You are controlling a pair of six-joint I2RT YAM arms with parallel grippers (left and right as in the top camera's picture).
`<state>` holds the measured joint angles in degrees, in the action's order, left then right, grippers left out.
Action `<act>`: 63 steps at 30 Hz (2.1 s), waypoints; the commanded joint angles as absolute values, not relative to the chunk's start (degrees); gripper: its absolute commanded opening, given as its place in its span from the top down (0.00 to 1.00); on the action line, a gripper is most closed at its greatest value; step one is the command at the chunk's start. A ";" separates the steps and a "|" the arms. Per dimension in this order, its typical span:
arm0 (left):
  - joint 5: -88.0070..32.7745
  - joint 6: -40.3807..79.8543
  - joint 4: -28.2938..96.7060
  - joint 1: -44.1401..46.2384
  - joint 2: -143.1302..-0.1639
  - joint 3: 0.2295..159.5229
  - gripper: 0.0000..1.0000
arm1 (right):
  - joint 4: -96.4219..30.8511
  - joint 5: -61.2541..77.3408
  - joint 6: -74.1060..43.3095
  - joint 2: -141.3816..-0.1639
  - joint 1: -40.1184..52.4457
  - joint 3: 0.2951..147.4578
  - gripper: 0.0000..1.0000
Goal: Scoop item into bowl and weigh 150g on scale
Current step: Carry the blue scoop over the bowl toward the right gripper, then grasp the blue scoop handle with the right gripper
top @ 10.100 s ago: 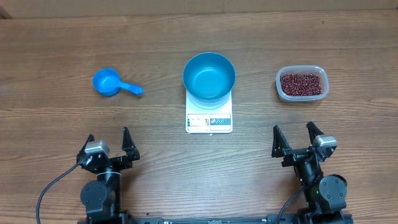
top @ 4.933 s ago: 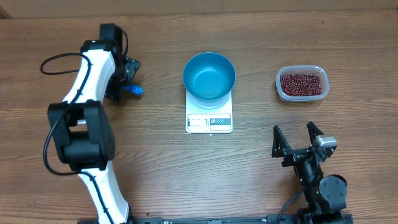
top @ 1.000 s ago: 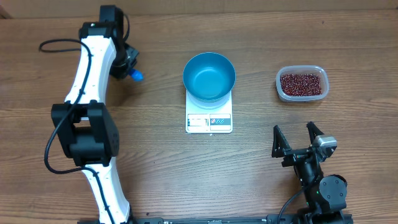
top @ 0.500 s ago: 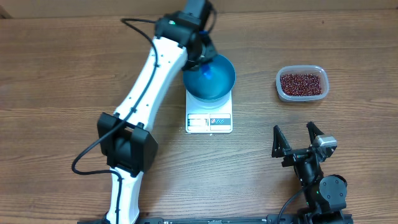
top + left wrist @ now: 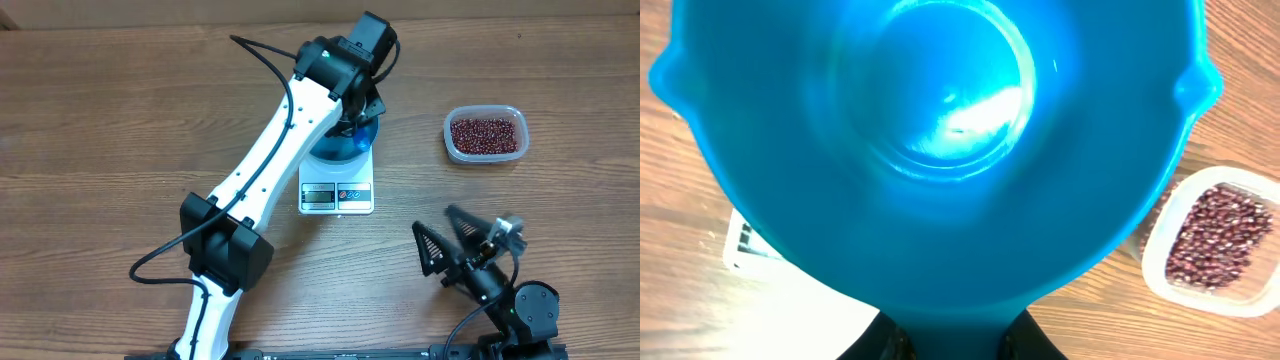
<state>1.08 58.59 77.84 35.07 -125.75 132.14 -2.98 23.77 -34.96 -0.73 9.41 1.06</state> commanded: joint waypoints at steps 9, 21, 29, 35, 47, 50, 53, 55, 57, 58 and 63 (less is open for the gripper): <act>1.04 68.47 77.84 39.59 -125.56 133.78 0.96 | -1.17 31.81 -70.70 -0.16 9.26 0.45 0.00; 1.04 69.91 77.58 41.74 -125.56 133.78 0.96 | 2.52 25.93 -62.89 -4.82 9.26 2.85 0.10; 1.02 70.37 77.58 41.71 -125.56 133.78 0.96 | 2.57 24.91 -50.83 -26.15 9.26 13.67 0.10; 0.99 72.60 77.49 41.71 -125.56 133.78 0.96 | 6.15 26.26 -48.97 -44.42 9.32 21.98 0.14; 1.06 75.46 77.30 41.71 -125.56 133.78 0.96 | 29.71 29.71 -53.25 -64.62 13.23 22.39 0.44; 1.06 75.44 77.32 41.71 -125.56 133.78 0.96 | 32.93 29.69 -54.24 -66.26 14.11 22.50 0.51; 1.04 75.44 77.32 41.71 -125.56 133.78 0.96 | 34.00 29.63 -54.22 -66.24 14.13 22.70 0.51; 1.02 75.44 77.34 41.71 -125.56 133.78 0.96 | 34.85 29.63 -54.22 -66.26 14.15 22.76 0.51; 0.99 75.44 77.34 41.71 -125.56 133.78 0.96 | 34.92 29.56 -54.22 -66.26 14.15 23.11 0.52; 0.97 75.44 77.34 41.71 -125.56 133.78 0.96 | 34.85 29.47 -54.22 -66.32 14.15 23.27 0.52; 0.38 75.92 77.34 41.74 -125.56 133.78 0.96 | 35.14 28.29 -55.94 -68.05 14.15 23.40 0.57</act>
<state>0.62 74.91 77.36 41.60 -125.75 132.16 34.61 29.52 -54.15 -66.48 13.91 21.54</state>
